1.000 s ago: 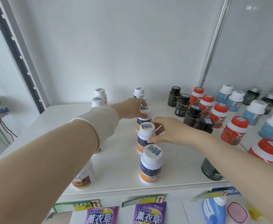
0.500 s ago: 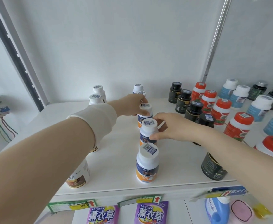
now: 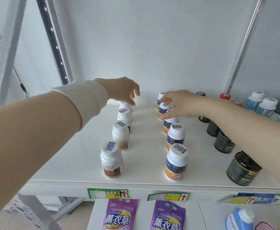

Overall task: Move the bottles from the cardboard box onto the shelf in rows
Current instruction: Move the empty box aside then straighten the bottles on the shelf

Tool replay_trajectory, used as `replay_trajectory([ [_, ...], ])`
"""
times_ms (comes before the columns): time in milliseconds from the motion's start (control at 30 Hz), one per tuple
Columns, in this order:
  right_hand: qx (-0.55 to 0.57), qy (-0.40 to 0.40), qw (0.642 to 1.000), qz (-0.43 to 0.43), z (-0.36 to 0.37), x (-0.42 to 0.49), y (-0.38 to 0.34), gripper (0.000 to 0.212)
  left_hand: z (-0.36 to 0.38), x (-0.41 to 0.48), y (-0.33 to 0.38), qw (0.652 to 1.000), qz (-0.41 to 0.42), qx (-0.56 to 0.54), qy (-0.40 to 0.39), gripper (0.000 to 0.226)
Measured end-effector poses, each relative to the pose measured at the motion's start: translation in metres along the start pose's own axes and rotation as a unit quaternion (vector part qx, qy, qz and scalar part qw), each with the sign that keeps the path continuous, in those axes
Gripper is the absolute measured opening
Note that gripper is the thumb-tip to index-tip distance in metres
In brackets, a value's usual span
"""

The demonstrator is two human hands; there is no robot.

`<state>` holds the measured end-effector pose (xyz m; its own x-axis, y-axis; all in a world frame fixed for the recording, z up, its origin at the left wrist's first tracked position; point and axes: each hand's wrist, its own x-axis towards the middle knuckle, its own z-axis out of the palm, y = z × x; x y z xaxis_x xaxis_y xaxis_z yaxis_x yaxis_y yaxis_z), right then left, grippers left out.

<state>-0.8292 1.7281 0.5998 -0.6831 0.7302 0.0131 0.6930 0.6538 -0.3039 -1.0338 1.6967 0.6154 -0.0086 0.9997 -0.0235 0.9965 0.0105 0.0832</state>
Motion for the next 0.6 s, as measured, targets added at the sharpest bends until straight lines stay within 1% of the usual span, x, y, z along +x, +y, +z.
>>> replay_trajectory([
  [133, -0.059, -0.02, 0.998, -0.008, 0.013, 0.01, -0.039, 0.063, 0.002, -0.02, -0.033, 0.998, 0.005, 0.063, -0.019, 0.037],
  [233, -0.097, -0.038, 0.995, -0.002, 0.03, 0.02, -0.06, 0.066, 0.01, -0.028, -0.05, 0.993, 0.018, 0.108, -0.038, 0.042],
  [433, -0.095, -0.039, 0.995, 0.008, 0.066, 0.026, -0.076, 0.066, 0.039, -0.021, -0.076, 0.982, 0.04, 0.174, -0.055, 0.051],
  [533, -0.099, -0.041, 0.994, 0.023, 0.075, 0.026, -0.076, 0.067, 0.047, -0.012, -0.079, 0.983, 0.046, 0.171, -0.047, 0.054],
  [600, -0.099, -0.038, 0.994, 0.026, 0.081, 0.027, -0.077, 0.067, 0.052, -0.009, -0.08, 0.992, 0.041, 0.114, -0.035, 0.055],
])
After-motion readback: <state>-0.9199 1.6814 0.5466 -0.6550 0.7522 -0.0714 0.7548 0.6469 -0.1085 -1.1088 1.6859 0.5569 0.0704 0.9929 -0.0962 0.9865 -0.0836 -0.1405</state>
